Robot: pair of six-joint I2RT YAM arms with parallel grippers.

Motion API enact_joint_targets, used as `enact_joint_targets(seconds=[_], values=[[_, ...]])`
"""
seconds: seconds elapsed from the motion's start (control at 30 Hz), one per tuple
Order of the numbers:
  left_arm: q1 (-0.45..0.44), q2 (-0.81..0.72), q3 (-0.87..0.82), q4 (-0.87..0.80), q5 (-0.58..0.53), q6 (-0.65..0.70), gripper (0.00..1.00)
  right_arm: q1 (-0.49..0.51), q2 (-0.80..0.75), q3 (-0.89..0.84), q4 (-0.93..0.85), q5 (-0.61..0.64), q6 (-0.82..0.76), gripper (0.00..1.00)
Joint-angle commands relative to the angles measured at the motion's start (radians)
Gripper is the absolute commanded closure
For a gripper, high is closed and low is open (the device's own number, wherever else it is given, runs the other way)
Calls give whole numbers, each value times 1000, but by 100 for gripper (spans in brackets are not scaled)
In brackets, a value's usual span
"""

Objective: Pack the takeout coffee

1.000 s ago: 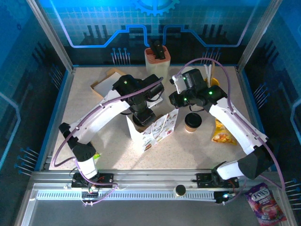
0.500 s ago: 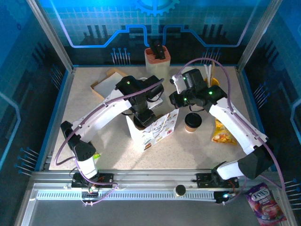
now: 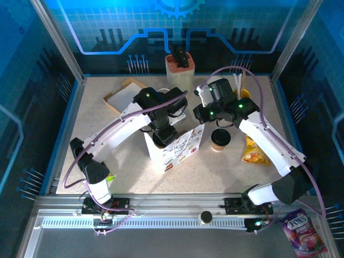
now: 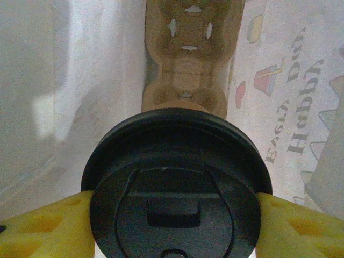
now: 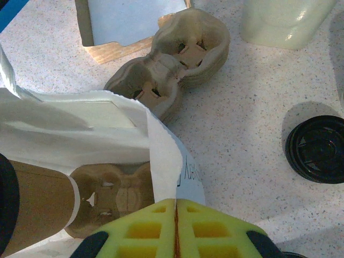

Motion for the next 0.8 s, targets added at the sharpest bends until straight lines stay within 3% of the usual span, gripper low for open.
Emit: enact_joint_targets(seconds=[0.0,0.77], values=[[7,-5,-22,0,14,6,47,15,14,-3,8,-16,-4,91],[29,2,-97,56,62,9,47,17,17,-2,10,-28,-2,92]])
